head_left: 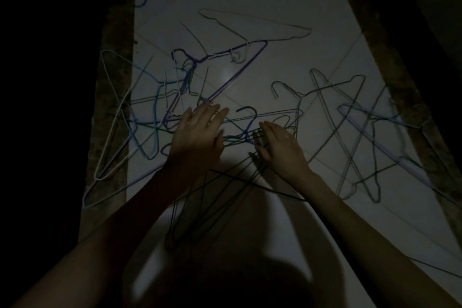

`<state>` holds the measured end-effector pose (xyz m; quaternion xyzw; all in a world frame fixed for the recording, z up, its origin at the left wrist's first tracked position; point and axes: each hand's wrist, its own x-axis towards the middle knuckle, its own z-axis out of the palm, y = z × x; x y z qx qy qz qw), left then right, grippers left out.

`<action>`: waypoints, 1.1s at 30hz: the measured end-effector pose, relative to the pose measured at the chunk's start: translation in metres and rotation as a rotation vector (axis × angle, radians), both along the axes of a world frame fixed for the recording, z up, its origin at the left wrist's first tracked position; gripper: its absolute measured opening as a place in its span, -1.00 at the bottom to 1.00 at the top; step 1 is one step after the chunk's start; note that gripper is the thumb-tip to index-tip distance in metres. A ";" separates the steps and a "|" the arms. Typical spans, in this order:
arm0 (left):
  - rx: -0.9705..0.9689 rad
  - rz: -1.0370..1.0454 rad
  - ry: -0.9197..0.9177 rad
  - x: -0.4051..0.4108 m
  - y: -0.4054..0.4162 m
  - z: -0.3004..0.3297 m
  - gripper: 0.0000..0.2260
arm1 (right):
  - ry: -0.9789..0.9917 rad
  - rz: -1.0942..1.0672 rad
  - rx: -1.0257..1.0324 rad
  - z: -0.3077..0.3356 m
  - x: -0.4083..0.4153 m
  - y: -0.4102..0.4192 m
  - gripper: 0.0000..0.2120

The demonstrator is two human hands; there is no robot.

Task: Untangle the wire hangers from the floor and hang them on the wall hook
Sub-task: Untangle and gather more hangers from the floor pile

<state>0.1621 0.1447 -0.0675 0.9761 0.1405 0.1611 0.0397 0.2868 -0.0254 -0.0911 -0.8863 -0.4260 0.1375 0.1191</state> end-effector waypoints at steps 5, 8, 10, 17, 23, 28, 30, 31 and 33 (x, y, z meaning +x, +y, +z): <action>-0.057 0.000 -0.024 -0.011 0.000 -0.046 -0.58 | -0.005 -0.015 -0.016 -0.046 0.005 0.016 -0.70; -0.114 0.039 0.019 -0.027 -0.004 -0.055 -0.51 | -0.002 -0.066 0.037 -0.055 0.000 0.018 -0.85; -0.193 0.079 0.067 -0.037 -0.009 -0.059 -0.48 | 0.020 -0.126 0.059 -0.057 -0.002 0.019 -0.90; -0.340 0.220 0.054 -0.056 -0.006 -0.078 -0.57 | -0.061 -0.141 -0.140 -0.050 -0.004 0.028 -0.73; -0.406 0.240 0.025 -0.064 -0.010 -0.076 -0.49 | 0.172 -0.235 0.062 -0.047 0.007 0.021 -0.89; -0.393 0.193 0.030 -0.064 -0.016 -0.076 -0.50 | 0.268 -0.175 0.049 -0.032 0.017 -0.007 -0.82; -0.390 0.208 0.041 -0.064 -0.019 -0.074 -0.50 | 0.320 -0.087 -0.125 -0.024 0.013 -0.017 -0.76; -0.394 0.215 0.052 -0.063 -0.021 -0.074 -0.49 | 0.326 -0.071 -0.182 -0.022 0.011 -0.019 -0.78; -0.397 0.209 0.062 -0.060 -0.025 -0.076 -0.49 | 0.262 -0.077 -0.172 -0.021 0.008 -0.015 -0.92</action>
